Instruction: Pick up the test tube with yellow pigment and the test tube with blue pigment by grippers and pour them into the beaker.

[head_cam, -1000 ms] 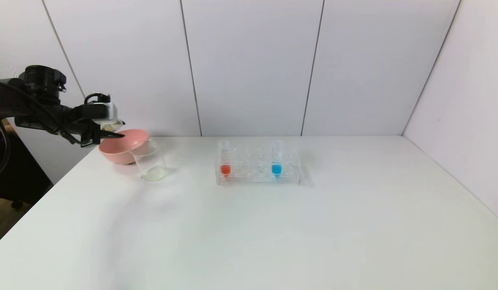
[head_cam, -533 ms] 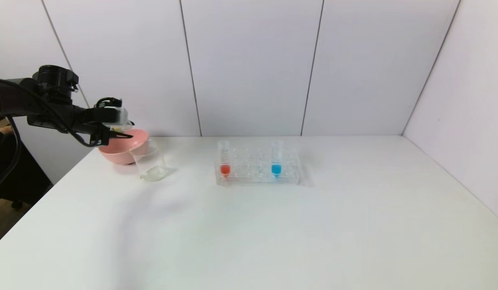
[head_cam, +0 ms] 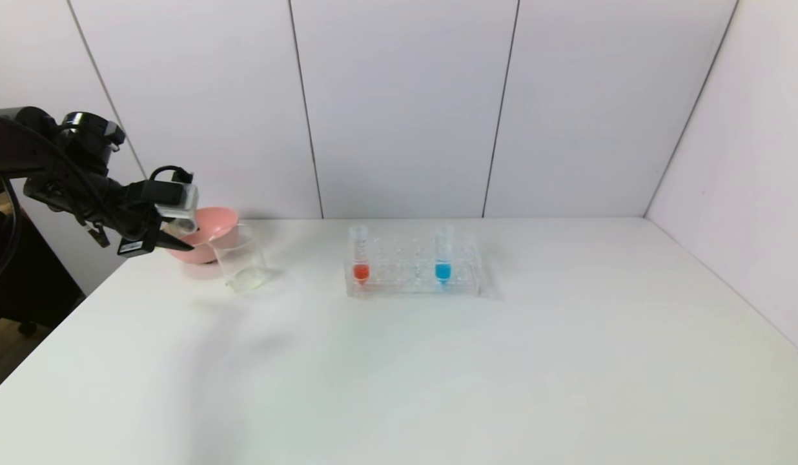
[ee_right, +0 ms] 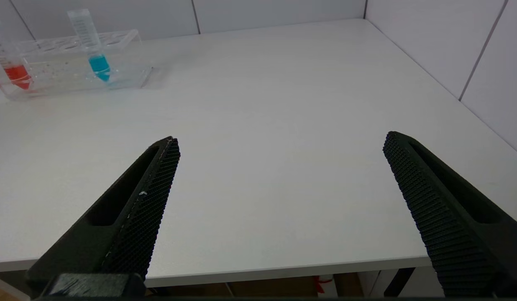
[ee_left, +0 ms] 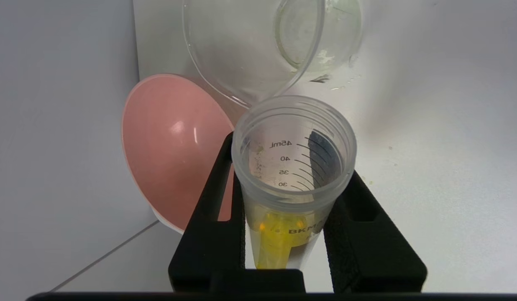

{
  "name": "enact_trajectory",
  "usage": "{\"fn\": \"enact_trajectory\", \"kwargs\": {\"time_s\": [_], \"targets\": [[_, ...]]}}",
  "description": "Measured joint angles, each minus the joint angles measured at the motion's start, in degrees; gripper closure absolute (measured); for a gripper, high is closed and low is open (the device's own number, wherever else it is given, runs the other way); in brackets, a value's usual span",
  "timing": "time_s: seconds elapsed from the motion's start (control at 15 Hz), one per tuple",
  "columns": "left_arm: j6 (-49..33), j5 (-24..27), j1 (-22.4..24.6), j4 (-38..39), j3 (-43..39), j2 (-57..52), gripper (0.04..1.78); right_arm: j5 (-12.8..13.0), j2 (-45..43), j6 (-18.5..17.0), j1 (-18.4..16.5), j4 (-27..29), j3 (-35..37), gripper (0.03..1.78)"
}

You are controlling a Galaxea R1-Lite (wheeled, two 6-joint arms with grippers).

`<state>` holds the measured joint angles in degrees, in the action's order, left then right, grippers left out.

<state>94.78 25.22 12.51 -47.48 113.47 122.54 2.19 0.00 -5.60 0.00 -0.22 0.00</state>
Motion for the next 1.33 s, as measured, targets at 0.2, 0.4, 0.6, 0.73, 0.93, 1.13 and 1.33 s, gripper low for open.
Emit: {"fn": "enact_trajectory", "kwargs": {"time_s": [0.2, 0.4, 0.6, 0.73, 0.93, 1.13, 1.33], "targets": [[-0.1, -0.4, -0.2, -0.5, 0.5, -0.4, 1.28, 0.0, 0.0, 0.0, 0.0, 0.0, 0.0, 0.04], [-0.2, -1.9, -0.4, -0.5, 0.6, -0.5, 1.28, 0.0, 0.0, 0.0, 0.0, 0.0, 0.0, 0.04], [-0.2, -3.6, -1.1, -0.5, 0.6, -0.6, 1.28, 0.0, 0.0, 0.0, 0.0, 0.0, 0.0, 0.04], [-1.4, -5.2, -1.6, -0.5, 0.6, -0.5, 1.28, 0.0, 0.0, 0.0, 0.0, 0.0, 0.0, 0.04], [-3.3, -6.8, -2.1, 0.1, 0.7, -0.2, 1.28, 0.0, 0.0, 0.0, 0.0, 0.0, 0.0, 0.04], [-4.3, -10.5, -2.8, 0.5, 0.9, 0.3, 1.28, 0.0, 0.0, 0.0, 0.0, 0.0, 0.0, 0.04], [-5.8, -13.9, -3.6, 1.8, 1.0, 0.9, 1.28, 0.0, 0.0, 0.0, 0.0, 0.0, 0.0, 0.04]]}}
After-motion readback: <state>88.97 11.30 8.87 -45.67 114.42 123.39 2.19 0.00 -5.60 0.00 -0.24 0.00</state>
